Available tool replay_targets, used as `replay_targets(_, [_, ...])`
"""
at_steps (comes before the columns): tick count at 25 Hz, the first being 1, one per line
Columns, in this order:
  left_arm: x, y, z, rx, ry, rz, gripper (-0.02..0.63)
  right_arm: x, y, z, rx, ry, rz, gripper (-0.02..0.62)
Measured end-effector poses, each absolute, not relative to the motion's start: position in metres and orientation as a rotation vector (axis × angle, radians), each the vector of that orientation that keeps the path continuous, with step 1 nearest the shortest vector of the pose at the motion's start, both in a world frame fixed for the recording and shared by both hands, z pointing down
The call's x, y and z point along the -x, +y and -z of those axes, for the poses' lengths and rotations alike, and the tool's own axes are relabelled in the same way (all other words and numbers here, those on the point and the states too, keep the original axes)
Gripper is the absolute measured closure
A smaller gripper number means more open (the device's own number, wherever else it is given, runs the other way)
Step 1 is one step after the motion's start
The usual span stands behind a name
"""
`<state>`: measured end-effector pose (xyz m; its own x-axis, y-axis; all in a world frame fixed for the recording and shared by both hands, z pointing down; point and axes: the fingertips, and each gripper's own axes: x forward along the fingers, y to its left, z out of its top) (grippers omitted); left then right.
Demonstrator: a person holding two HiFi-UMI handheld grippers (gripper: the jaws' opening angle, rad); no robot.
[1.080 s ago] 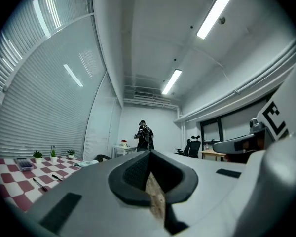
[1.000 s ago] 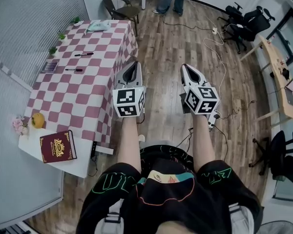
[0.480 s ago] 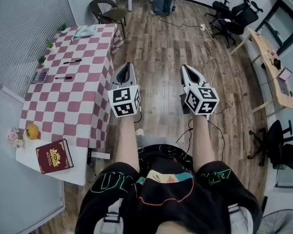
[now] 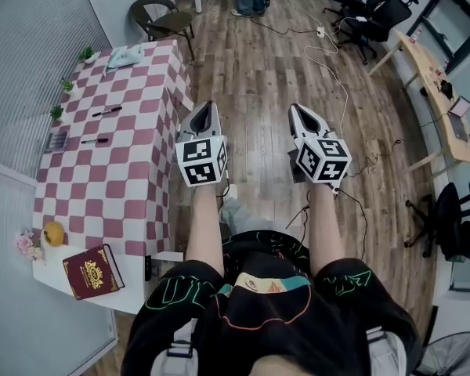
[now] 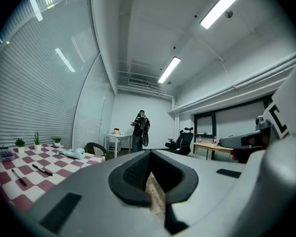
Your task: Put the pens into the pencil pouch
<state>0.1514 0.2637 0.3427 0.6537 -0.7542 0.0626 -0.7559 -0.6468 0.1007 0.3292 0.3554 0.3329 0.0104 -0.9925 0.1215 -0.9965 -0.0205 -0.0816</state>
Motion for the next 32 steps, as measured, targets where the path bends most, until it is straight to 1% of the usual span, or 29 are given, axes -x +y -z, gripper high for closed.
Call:
replay_targets(7, [-0.171,0.215,-0.365,-2.712,-1.227,-0.048,0.611,-0.349,0.302,-0.351,-2.202,-2.183,-0.284,0.597])
replay_targets(11, [-0.181,0.190,-0.387,-2.677,-1.159,-0.107,0.611,-0.357,0.266,-0.379,-2.210,-2.176,-0.418,0.597])
replay_targets(18, [-0.170,0.128,-0.408,-2.633,-1.216,-0.232,0.611,-0.351,0.190,-0.406,-2.195,-2.237,-0.557,0.597])
replay_targets(27, [-0.171,0.050,-0.428,-2.609,-1.261,-0.347,0.611,-0.369,0.102,-0.433,-2.229,-2.226,-0.650,0.597])
replay_targets(32, [-0.178,0.011,-0.427,-2.607,-1.251,-0.357,0.611,-0.381,0.061,-0.434,-2.238,-2.228,-0.667,0.597])
